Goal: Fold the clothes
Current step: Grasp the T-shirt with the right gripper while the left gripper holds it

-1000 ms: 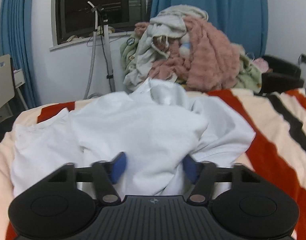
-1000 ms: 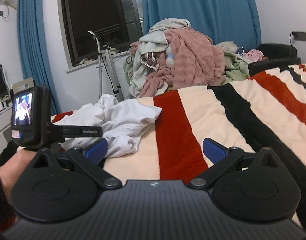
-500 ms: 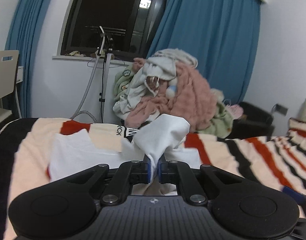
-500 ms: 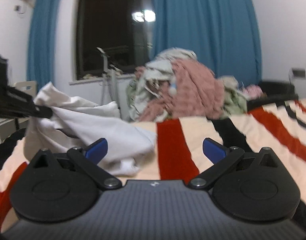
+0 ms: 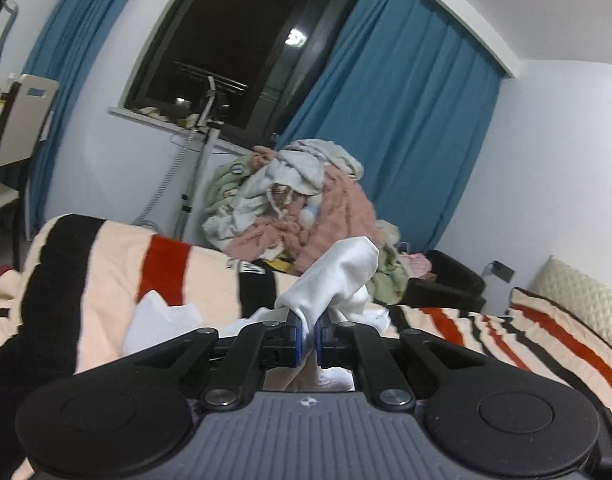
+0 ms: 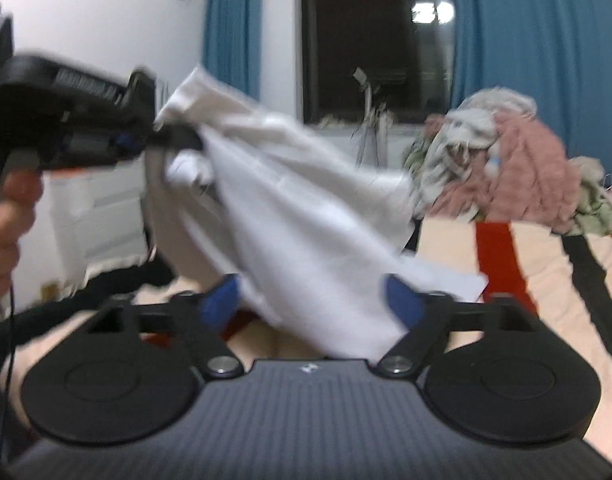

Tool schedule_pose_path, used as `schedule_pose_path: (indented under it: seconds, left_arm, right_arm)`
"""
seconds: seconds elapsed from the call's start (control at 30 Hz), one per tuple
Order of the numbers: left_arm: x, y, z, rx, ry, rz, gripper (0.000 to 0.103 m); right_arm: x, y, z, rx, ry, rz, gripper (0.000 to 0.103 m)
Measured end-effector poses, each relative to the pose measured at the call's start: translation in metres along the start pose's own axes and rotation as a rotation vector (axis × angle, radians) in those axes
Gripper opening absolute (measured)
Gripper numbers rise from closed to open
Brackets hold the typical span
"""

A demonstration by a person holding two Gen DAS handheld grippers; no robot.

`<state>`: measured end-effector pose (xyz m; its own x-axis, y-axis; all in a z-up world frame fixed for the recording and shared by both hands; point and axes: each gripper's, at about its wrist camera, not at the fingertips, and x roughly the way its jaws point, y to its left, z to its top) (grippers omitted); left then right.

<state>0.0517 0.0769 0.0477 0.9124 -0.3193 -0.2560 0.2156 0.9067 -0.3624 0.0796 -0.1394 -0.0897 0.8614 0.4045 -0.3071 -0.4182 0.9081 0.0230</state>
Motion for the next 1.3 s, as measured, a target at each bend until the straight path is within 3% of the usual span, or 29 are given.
schedule_pose_path:
  seconds: [0.23,0.3,0.47,0.53,0.73,0.8,0.97,1.13,1.3]
  left_arm:
    - [0.019,0.027,-0.011,-0.029,0.041,0.022,0.007]
    - [0.027,0.034,-0.014,-0.029,0.053,0.047,0.008]
    - [0.060,0.052,-0.015,-0.017,0.090,0.120,0.010]
    - [0.068,0.059,-0.017,-0.056,0.107,0.124,0.011]
    - [0.079,0.062,-0.020,-0.052,0.135,0.141,0.015]
    - [0.079,0.058,-0.023,-0.048,0.145,0.116,0.016]
    - [0.086,0.035,-0.035,0.034,0.175,0.036,0.028]
    - [0.116,0.011,-0.056,0.154,0.236,0.028,0.028]
    - [0.150,0.018,-0.074,0.157,0.307,0.047,0.028]
  right_arm:
    - [0.057,0.008,-0.024,-0.080,0.129,-0.075,0.068]
    - [0.070,0.009,-0.026,-0.097,0.146,-0.068,0.062]
    - [0.083,0.007,-0.025,-0.094,0.160,-0.052,0.021]
    - [0.082,0.003,-0.021,-0.054,0.149,-0.044,0.011]
    - [0.060,-0.019,-0.002,0.051,0.048,-0.051,0.005]
    - [0.045,-0.031,0.006,0.088,-0.015,-0.067,0.004]
    - [0.017,-0.068,0.028,0.165,-0.122,-0.156,0.004]
    - [0.042,-0.112,0.022,0.271,-0.030,-0.219,0.004]
    - [0.082,-0.148,-0.010,0.432,0.140,-0.207,0.010]
